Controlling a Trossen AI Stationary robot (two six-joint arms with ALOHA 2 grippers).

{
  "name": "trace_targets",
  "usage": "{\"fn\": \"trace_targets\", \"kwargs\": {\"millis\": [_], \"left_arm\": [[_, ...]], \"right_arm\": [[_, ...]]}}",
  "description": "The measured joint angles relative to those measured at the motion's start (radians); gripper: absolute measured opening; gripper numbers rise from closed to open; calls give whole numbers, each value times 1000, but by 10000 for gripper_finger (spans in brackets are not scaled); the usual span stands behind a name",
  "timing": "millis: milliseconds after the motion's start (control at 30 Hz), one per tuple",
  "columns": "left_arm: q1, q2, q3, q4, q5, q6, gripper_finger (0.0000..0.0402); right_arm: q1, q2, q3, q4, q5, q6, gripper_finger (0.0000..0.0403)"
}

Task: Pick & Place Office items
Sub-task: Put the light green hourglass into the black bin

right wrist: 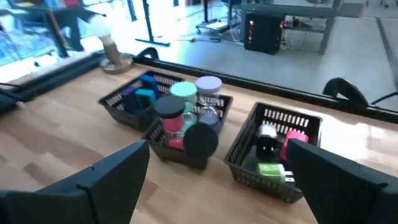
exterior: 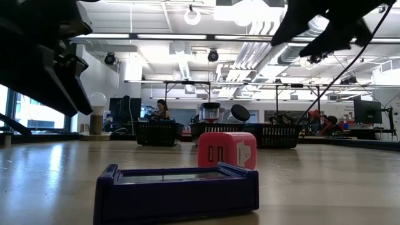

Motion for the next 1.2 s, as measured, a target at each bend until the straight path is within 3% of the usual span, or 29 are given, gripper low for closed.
{"fn": "trace_targets", "kwargs": {"millis": [167,433,533,800,1000,1200], "left_arm": [[0,0,0,7,0,0,197],[-11,0,0,7,15,-9,197],[-19,0,0,7,16,-10,197],[-39,0,0,6,16,-12,197],[-39,0,0,6,16,-12,197],[-38,0,0,7,15,-15,197]], "right_arm": [[-94,0,-44,164,-59,-100,368],[-256,0,-67,539,-271,-546,367],[-298,0,-67,636,-326,-631,367],[-401,0,-67,645,-513,-671,367],[-453,0,-67,650,-536,-740,367],[-482,13,-67,687,-626,-851,368]]}}
